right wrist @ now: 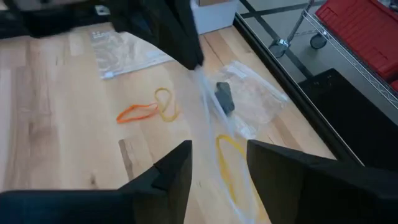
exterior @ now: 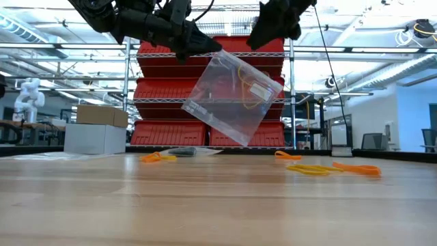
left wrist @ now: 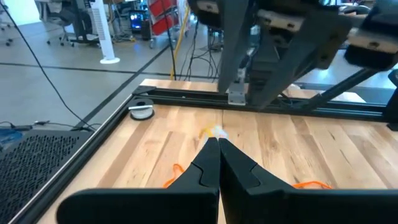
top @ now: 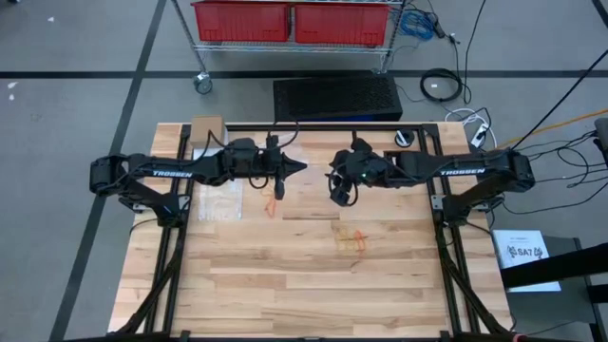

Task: Sort rubber bands
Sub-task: Put the top right yellow rubber band into the transparent zip bag

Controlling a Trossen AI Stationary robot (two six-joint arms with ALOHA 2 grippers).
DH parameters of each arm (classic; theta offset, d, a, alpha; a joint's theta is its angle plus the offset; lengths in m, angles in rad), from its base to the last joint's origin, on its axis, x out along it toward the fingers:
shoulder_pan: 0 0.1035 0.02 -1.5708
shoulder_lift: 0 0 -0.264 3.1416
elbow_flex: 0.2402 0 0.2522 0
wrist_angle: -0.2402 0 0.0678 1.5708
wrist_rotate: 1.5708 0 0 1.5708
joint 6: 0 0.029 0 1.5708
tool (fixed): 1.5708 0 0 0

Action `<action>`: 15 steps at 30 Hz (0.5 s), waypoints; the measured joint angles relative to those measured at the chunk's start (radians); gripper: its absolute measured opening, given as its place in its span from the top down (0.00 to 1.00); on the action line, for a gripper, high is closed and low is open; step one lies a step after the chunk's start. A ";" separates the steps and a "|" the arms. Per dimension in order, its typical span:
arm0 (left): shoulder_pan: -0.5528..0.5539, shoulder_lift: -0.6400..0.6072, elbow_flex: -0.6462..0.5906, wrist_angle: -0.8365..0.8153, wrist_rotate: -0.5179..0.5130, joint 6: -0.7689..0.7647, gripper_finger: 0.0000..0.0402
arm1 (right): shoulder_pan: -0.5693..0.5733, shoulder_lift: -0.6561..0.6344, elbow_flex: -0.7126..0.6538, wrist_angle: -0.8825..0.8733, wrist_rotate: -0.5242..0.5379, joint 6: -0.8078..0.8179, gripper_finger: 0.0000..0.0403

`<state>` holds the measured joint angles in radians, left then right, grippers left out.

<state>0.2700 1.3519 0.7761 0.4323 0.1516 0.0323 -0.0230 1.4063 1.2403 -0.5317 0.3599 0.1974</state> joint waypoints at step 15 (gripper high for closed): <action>0.025 0.000 0.000 0.008 0.015 0.000 1.00 | -0.007 -0.031 -0.052 -0.357 -0.001 0.147 0.63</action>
<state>0.2951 1.3521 0.7761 0.4402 0.1667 0.0326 -0.0299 1.3751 1.1886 -0.8884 0.3592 0.3443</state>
